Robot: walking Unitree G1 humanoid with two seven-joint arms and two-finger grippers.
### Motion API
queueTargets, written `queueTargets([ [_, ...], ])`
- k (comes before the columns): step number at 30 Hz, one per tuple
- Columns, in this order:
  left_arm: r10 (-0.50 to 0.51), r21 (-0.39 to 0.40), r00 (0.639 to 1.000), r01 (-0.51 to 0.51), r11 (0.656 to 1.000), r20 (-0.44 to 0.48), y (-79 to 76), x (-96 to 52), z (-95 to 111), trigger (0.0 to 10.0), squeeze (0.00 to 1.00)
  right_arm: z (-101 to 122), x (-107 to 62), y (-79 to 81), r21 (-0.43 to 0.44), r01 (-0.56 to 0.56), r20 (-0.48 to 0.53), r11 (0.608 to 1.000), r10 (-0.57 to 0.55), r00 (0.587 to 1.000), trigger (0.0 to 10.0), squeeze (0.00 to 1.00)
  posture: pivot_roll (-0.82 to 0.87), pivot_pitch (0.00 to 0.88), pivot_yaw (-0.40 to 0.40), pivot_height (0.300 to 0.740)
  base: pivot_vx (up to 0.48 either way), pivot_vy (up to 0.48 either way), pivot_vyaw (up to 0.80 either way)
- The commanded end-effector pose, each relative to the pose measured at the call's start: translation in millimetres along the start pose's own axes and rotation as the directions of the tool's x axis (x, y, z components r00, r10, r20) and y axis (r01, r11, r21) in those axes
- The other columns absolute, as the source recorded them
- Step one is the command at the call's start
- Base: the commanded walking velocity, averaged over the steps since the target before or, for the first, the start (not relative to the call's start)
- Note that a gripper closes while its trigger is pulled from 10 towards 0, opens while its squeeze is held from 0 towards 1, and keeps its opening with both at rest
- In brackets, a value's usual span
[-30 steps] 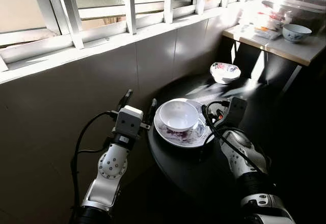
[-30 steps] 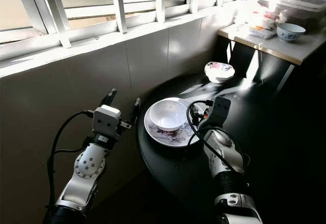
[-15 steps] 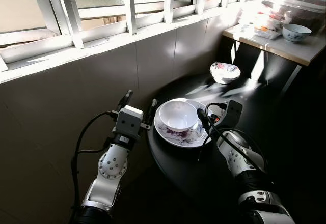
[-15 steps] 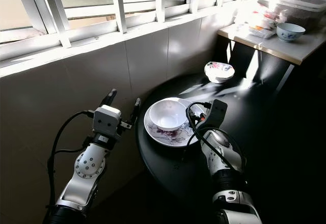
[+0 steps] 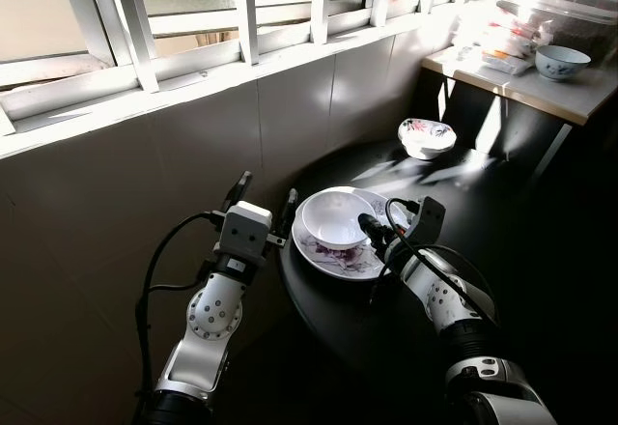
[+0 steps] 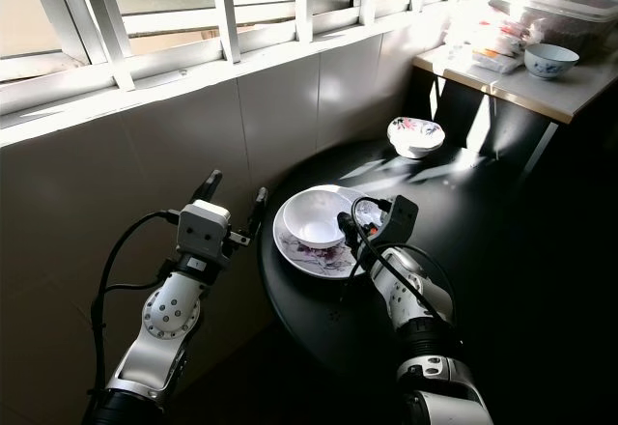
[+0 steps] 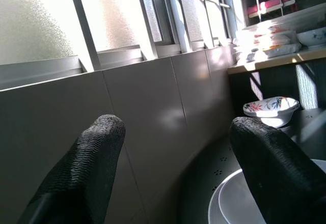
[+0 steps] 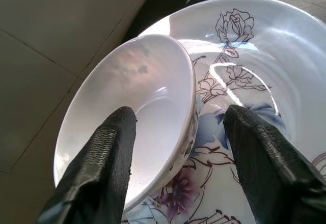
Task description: Kitchen organization
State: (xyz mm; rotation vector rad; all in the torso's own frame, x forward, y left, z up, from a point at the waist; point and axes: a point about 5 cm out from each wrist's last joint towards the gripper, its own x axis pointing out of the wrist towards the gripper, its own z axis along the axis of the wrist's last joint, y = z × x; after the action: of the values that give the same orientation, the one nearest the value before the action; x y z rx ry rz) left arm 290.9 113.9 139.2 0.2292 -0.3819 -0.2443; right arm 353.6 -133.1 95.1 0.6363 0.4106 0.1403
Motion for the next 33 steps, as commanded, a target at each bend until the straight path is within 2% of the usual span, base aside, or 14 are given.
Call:
queueTargets([
  [1, -0.012, 0.004, 1.0, 0.012, 1.0, -0.018, -2.0, 1.2, -2.5, 10.0, 0.0, 2.5, 2.0, 4.1, 0.032, -0.014, -0.009, 0.999, 0.014, 1.0, 10.0, 0.0, 0.09, 0.0, -0.029, 0.74, 0.0, 0.0, 0.0],
  [11, -0.01, 0.005, 0.999, 0.01, 1.0, -0.034, -1.7, -0.7, -5.9, 10.0, 0.0, -2.3, 5.7, 6.4, 0.053, -0.006, -0.066, 0.999, 0.01, 0.998, 10.0, 0.0, 0.09, 0.0, -0.031, 0.74, 0.0, 0.0, 0.0],
  [16, -0.009, 0.005, 0.999, 0.009, 1.0, -0.04, -1.5, -1.0, -7.1, 10.0, 0.0, -4.5, 6.9, 7.3, 0.119, -0.003, -0.089, 0.993, 0.014, 0.996, 10.0, 0.0, 0.09, 0.0, -0.031, 0.74, 0.0, 0.0, 0.0],
  [23, -0.009, 0.006, 0.999, 0.009, 1.0, -0.049, -1.9, -1.7, -9.1, 10.0, 0.0, -4.2, 7.6, 3.3, 0.156, 0.017, -0.089, 0.988, -0.003, 0.996, 10.0, 0.0, 0.09, 0.0, -0.031, 0.74, 0.0, 0.0, 0.0],
  [24, -0.009, 0.006, 0.999, 0.009, 1.0, -0.05, -1.9, -1.7, -9.2, 10.0, 0.0, -4.1, 7.6, 3.1, 0.16, 0.017, -0.089, 0.987, -0.003, 0.996, 8.9, 0.0, 0.09, 0.0, -0.03, 0.74, 0.0, 0.0, 0.0],
  [25, -0.009, 0.006, 0.999, 0.01, 1.0, -0.051, -1.9, -1.8, -9.4, 10.0, 0.0, -3.9, 7.6, 2.8, 0.162, 0.018, -0.089, 0.987, -0.004, 0.996, 6.2, 0.0, 0.09, 0.0, -0.03, 0.74, 0.0, 0.0, 0.0],
  [26, -0.01, 0.006, 0.998, 0.01, 1.0, -0.056, -2.0, -2.0, -10.5, 10.0, 0.0, -3.9, 7.7, 2.5, 0.172, 0.02, -0.091, 0.985, -0.005, 0.996, 1.5, 0.0, 0.09, 0.0, -0.03, 0.74, 0.0, 0.0, 0.0],
  [27, -0.01, 0.006, 0.998, 0.01, 1.0, -0.056, -2.0, -2.0, -10.5, 10.0, 0.0, -3.9, 7.7, 2.5, 0.172, 0.02, -0.091, 0.985, -0.005, 0.996, 1.5, 0.0, 0.09, 0.0, -0.03, 0.74, 0.0, 0.0, 0.0],
  [28, -0.011, 0.006, 0.998, 0.011, 1.0, -0.06, -2.3, -2.3, -11.4, 10.0, 0.0, -4.2, 7.7, 2.3, 0.18, 0.024, -0.092, 0.983, -0.008, 0.996, 0.0, 0.0, 0.09, 0.0, -0.03, 0.74, 0.0, 0.0, 0.0],
  [32, -0.012, 0.006, 0.998, 0.012, 1.0, -0.063, -2.5, -2.5, -11.9, 10.0, 0.0, -4.8, 7.9, 2.6, 0.199, 0.027, -0.095, 0.98, -0.008, 0.995, 0.0, 0.0, 0.09, 0.0, -0.029, 0.74, 0.0, 0.0, 0.0],
  [33, -0.012, 0.006, 0.998, 0.012, 1.0, -0.064, -2.6, -2.6, -12.0, 10.0, 0.0, -5.6, 7.9, 1.3, 0.23, 0.04, -0.101, 0.972, -0.017, 0.995, 0.0, 0.0, 0.09, 0.0, -0.029, 0.74, 0.0, 0.0, 0.0],
])
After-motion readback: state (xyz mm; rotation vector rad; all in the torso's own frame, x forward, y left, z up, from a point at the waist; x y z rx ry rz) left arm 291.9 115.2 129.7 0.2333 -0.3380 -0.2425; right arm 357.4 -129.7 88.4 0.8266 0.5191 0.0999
